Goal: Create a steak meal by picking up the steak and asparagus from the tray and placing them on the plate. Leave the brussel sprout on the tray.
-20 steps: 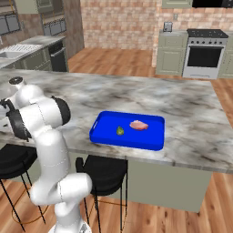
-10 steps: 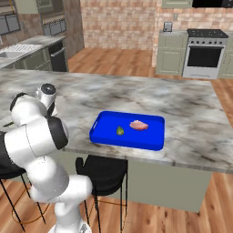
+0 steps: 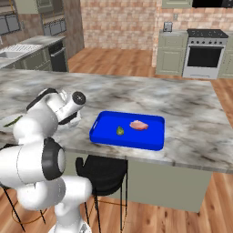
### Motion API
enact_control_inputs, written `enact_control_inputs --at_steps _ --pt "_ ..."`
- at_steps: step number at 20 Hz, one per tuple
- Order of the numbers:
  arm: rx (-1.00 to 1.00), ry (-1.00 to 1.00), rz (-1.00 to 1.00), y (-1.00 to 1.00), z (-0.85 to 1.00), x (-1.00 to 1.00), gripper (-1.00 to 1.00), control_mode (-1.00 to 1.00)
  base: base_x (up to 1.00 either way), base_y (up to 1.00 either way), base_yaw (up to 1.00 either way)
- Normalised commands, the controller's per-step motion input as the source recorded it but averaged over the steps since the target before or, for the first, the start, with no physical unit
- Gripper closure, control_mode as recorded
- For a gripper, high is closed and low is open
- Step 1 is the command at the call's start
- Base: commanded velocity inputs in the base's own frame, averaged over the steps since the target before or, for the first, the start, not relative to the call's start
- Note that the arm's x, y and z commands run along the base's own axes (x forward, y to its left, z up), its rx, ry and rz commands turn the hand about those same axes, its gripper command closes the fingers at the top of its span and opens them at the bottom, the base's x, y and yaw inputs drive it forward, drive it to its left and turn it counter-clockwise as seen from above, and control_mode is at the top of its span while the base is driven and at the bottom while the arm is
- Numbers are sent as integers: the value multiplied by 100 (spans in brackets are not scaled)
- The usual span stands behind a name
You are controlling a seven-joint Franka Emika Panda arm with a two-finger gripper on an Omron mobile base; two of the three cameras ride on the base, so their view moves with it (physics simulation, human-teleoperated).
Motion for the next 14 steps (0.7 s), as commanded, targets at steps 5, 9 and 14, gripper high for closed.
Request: enact_control_inputs --at_steps 5,9,14 --pt "-7 15 -19 -100 13 0 -100 -100 0 0 0" --pt "-14 26 -29 -96 22 0 -100 -100 0 0 0" --pt "-11 26 -33 -96 7 14 -100 -100 0 0 0"
